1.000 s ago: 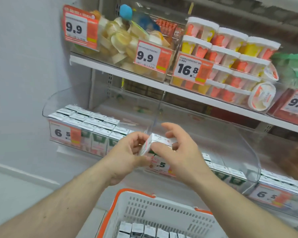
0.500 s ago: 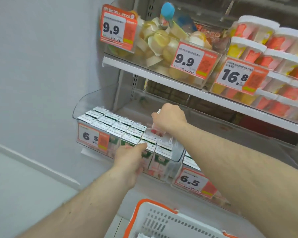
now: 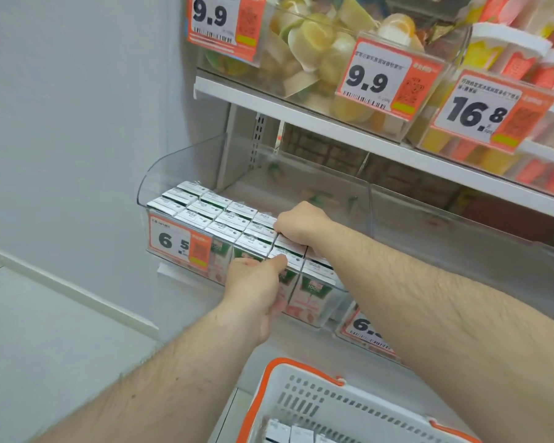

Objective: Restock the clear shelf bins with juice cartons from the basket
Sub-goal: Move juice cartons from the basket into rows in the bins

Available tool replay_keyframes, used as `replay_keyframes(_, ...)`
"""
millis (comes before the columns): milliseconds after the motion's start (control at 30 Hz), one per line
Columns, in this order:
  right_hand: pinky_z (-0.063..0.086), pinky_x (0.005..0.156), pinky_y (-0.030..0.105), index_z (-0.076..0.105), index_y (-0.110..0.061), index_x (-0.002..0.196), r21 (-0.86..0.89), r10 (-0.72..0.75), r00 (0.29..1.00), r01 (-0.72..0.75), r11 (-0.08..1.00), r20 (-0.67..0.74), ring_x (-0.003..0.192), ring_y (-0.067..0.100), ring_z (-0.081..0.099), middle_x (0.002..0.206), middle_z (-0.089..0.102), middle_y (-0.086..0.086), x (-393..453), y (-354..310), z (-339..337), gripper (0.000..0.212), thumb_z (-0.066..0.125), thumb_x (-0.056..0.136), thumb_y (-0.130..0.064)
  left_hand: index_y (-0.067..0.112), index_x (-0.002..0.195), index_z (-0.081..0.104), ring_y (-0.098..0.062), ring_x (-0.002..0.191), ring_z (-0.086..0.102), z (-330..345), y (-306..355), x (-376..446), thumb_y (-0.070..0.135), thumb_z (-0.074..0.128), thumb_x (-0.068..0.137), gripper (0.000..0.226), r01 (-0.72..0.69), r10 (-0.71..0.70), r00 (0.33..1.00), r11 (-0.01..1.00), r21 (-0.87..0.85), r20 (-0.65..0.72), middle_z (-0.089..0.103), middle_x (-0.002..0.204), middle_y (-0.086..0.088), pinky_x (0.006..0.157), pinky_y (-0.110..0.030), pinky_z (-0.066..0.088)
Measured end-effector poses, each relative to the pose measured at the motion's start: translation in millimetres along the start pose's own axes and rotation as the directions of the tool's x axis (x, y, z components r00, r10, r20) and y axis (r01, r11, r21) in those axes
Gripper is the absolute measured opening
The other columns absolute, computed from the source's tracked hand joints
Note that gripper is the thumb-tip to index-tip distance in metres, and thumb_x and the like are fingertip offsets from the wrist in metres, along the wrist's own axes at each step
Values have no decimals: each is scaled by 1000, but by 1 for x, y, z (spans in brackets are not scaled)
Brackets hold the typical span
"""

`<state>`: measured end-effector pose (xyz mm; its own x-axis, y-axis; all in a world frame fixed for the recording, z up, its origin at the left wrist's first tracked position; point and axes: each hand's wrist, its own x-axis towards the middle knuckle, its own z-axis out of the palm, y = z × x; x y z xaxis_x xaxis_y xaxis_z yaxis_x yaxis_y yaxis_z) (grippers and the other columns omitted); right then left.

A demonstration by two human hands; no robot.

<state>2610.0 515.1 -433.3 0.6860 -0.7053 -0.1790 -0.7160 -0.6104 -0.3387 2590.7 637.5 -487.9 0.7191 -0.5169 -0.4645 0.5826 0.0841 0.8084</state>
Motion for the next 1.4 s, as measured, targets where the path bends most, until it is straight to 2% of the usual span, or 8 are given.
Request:
replay_keyframes(233, 45, 96, 35, 59, -11, 126, -207, -81, 995, 90, 974, 51, 116, 30, 53, 138, 54, 12, -19, -4, -2, 46, 30, 103, -38, 16, 96, 46, -22, 76, 48, -2, -7, -9, 24, 67, 87, 24, -129, 132, 991, 974, 189, -2, 53, 86, -9, 77, -40, 49)
replay_keyframes(333, 45, 86, 36, 61, -12, 118, -244, -175, 973, 135, 960, -151, 109, 32, 57, 128, 60, 13, -38, -1, -3, 49, 28, 102, -43, 17, 92, 47, -14, 72, 44, -4, -15, -23, 17, 63, 87, 17, -238, 190, 970, 878, 415, 154, 50, 82, 0, 64, -29, 38)
replay_keyframes(567, 37, 58, 37, 63, -9, 65, -392, -658, 284, 617, 682, -697, 61, 30, 55, 62, 58, 6, -116, 56, 17, 25, 49, 83, -20, 20, 96, 57, -14, 82, 55, -20, -50, -44, 19, 65, 84, 14, -455, -64, 869, 284, 844, 490, 60, 95, 4, 68, -25, 44)
replay_keyframes(633, 35, 55, 35, 61, -7, 62, -320, -631, 226, 708, 630, -742, 56, 27, 50, 58, 54, 4, -140, 87, 32, 21, 53, 81, -12, 23, 100, 56, -14, 86, 57, -21, -62, -49, 22, 62, 86, 16, -480, -151, 853, 146, 865, 499, 61, 101, 5, 69, -25, 46)
replay_keyframes(767, 37, 58, 26, 62, -9, 63, 63, -372, 569, 602, 796, -733, 60, 15, 49, 60, 56, 0, -172, 164, 94, 22, 51, 82, -16, 23, 111, 57, -15, 93, 55, -13, -87, -55, 24, 60, 87, 24, -569, -252, 799, -25, 822, 545, 60, 112, 5, 72, -23, 43)
replay_keyframes(900, 41, 65, 29, 66, -20, 82, 165, 57, 987, -32, 986, -153, 80, 21, 59, 84, 64, -1, -160, 256, 182, 16, 53, 84, -27, 24, 116, 58, -16, 101, 55, -5, -106, -52, 26, 60, 89, 28, -609, -335, 768, -118, 784, 546, 59, 120, 6, 82, -23, 45)
replay_keyframes(1033, 49, 90, 34, 53, -18, 134, -57, 242, 948, -236, 970, 208, 116, 28, 55, 131, 54, 7, -145, 310, 237, 50, 61, 87, -33, 23, 119, 57, -16, 99, 53, 4, -119, -41, 27, 58, 92, 27, -595, -387, 768, -136, 792, 511, 56, 117, 5, 79, -23, 44)
replay_keyframes(1400, 46, 99, 49, 23, -32, 149, -399, 142, 939, -5, 917, 313, 133, 36, 38, 151, 35, 7, -107, 339, 306, 63, 52, 95, -17, 23, 125, 55, -18, 116, 53, 23, -139, -16, 28, 57, 93, 33, -581, -486, 754, -179, 794, 443, 55, 129, 2, 101, -34, 45)
